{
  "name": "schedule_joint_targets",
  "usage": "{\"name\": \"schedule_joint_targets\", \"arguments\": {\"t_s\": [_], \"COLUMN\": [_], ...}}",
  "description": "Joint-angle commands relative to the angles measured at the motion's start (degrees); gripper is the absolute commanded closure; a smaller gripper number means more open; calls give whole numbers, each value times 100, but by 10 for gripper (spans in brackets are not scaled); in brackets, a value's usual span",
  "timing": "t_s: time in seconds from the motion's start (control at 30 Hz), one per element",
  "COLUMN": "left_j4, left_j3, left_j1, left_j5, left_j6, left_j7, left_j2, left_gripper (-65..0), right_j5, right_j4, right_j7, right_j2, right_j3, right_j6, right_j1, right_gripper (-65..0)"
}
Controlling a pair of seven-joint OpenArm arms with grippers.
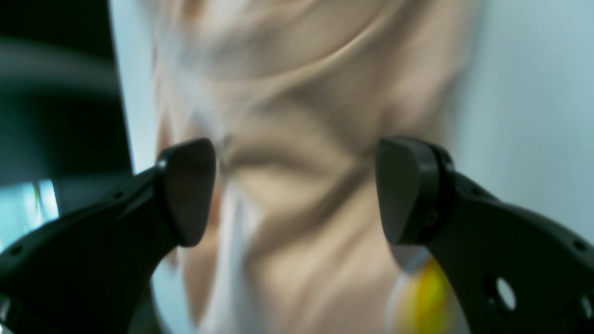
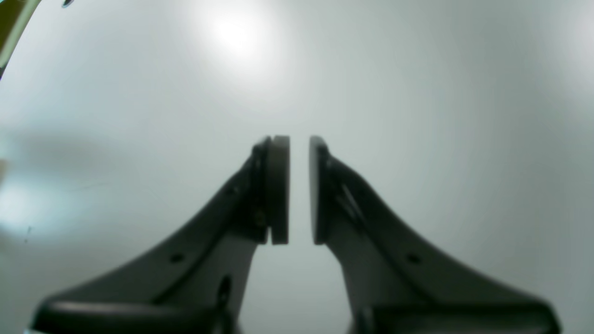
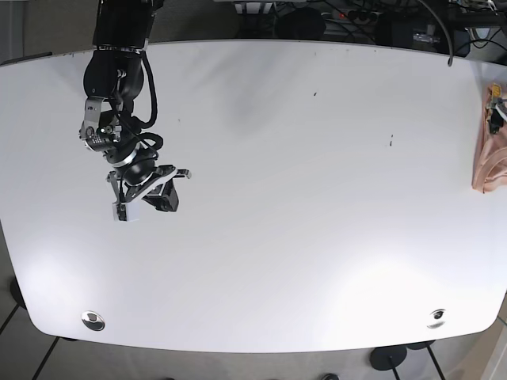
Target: Fold the T-shirt properly
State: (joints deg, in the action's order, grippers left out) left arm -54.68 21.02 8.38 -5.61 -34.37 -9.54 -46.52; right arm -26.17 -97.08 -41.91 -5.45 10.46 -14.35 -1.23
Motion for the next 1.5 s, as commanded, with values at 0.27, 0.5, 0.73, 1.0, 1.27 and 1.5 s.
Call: {"name": "schedule_joint_targets", "arguments": {"t_s": [0.27, 0.5, 0.73, 1.0, 1.27, 1.5], "left_j4": [-2845, -4031, -4814, -5157, -2326, 689], "left_j3": [-172, -400, -550, -726, -726, -752], "left_j1": [-324, 300, 2612, 6006, 5021, 3263], "left_j5": [-59, 618, 1031, 1075, 1040, 1057], "left_j6": [13, 22, 1182, 2255, 2325, 2325], "left_j7": [53, 62, 1530, 2409, 2418, 2409], "left_j2": [2081, 4041, 5035, 5087, 4709, 4463], "left_gripper": [-481, -379, -378, -378, -378, -378], "right_j5": [1945, 2551, 2288, 1602, 1646, 1646], "right_j4": [-37, -81, -626, -521, 2169, 5018], "right_j7": [1919, 4090, 5330, 6349, 6877, 6877], "right_j2": [-162, -154, -154, -250, -461, -303], "right_j3": [40, 49, 57, -66, -1200, -1261], "right_j6": [-55, -20, -2, -2, 6, 6], "right_j1": [620, 2282, 4576, 6941, 6238, 4374], "right_gripper": [-65, -65, -65, -65, -65, -65]}}
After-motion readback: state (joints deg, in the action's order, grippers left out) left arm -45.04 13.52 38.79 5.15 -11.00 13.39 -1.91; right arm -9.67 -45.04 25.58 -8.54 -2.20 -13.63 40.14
